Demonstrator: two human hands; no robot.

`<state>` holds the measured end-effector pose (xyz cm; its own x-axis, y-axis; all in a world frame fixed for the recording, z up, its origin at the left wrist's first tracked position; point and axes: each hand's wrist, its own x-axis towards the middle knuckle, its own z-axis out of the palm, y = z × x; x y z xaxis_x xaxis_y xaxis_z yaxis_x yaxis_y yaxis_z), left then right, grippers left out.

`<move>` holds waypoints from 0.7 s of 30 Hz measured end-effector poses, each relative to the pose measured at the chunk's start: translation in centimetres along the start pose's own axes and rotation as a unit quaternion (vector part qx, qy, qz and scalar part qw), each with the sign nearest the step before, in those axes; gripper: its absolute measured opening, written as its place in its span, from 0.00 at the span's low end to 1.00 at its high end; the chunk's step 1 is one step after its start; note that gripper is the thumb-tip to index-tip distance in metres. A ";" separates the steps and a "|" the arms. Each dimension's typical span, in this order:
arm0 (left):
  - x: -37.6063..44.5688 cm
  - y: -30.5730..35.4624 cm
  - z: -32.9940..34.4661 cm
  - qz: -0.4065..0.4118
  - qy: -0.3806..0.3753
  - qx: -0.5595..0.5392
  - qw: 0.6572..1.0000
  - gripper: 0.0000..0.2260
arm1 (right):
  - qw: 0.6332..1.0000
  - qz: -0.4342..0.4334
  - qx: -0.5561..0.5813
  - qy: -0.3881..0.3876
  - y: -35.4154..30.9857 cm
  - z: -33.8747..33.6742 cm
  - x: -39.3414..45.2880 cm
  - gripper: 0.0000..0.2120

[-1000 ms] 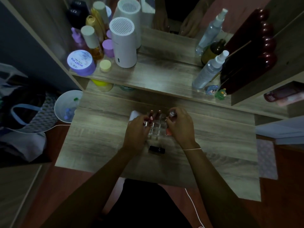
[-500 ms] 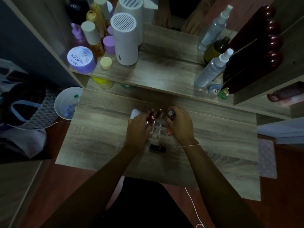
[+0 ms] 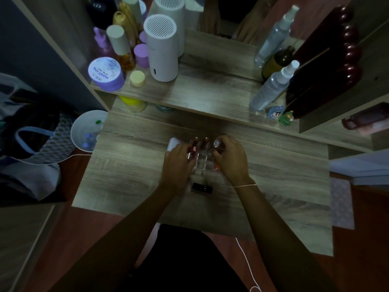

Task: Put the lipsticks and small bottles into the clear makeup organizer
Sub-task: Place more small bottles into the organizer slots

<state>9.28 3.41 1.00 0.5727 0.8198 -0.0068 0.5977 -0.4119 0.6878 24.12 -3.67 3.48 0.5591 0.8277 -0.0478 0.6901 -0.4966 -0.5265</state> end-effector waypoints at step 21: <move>-7.1 -5.5 0.4 0.204 -0.088 0.196 0.955 0.20 | 0.992 -0.021 -0.041 -0.120 0.7 4.4 -10.3 0.17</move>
<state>2.17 -0.28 -3.08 0.8669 0.4950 0.0586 0.4499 -0.8277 0.3354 16.80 -11.40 -0.17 0.4106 0.8814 -0.2333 0.7514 -0.4721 -0.4610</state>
